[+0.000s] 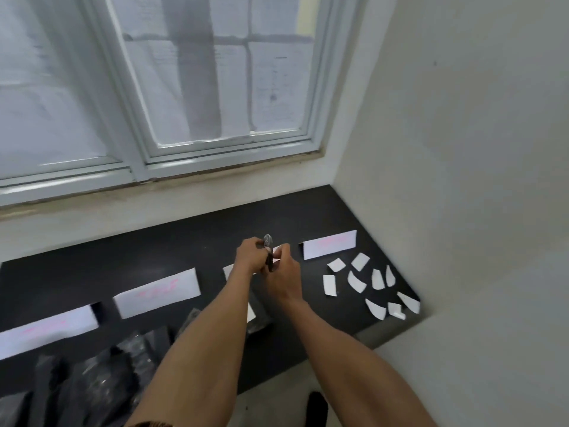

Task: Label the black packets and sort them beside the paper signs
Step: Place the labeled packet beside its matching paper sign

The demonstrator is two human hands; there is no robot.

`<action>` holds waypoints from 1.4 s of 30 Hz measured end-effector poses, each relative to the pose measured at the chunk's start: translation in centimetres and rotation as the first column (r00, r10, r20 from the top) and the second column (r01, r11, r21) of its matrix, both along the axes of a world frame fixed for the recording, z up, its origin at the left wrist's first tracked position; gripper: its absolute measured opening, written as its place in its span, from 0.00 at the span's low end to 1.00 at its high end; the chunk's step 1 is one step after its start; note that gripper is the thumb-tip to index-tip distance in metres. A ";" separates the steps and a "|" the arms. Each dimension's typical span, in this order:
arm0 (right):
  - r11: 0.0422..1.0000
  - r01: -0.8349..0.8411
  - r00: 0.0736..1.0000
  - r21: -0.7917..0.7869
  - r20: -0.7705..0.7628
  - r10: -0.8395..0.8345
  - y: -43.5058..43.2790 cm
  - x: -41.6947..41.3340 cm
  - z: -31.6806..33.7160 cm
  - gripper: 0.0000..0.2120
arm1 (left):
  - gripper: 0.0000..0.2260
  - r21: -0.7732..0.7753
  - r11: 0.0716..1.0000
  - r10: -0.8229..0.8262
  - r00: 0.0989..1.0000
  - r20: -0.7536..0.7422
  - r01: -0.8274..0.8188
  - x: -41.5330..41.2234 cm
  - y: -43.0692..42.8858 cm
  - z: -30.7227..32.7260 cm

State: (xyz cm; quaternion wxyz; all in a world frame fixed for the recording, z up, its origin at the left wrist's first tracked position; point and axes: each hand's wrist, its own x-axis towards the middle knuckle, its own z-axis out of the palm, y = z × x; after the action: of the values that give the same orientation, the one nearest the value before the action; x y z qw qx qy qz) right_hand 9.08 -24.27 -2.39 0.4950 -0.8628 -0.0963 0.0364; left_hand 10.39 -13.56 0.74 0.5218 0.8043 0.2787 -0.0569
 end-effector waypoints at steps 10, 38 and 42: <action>0.965 0.098 0.969 -0.243 -0.196 -0.148 -13.3 5.2 -4.7 0.07 | 0.10 0.123 0.985 -0.119 0.992 -0.048 0.124 6.6 -9.0 -2.0; 0.361 -0.388 0.913 -0.848 -0.300 0.277 -17.3 14.1 -10.6 0.23 | 0.12 0.117 0.991 -0.030 0.974 -0.225 0.058 14.0 -10.3 -5.2; 0.373 -0.348 0.927 -0.860 -0.257 0.273 -17.0 13.7 -10.1 0.20 | 0.13 0.108 0.994 -0.003 0.978 -0.209 0.027 13.2 -10.0 -4.7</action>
State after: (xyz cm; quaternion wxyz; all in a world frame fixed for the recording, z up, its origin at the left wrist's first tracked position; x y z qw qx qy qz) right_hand 22.78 -41.26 -12.54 -0.0489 -0.9560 -0.2048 0.2045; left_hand 23.62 -23.60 -4.00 0.4439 0.8236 0.3285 -0.1294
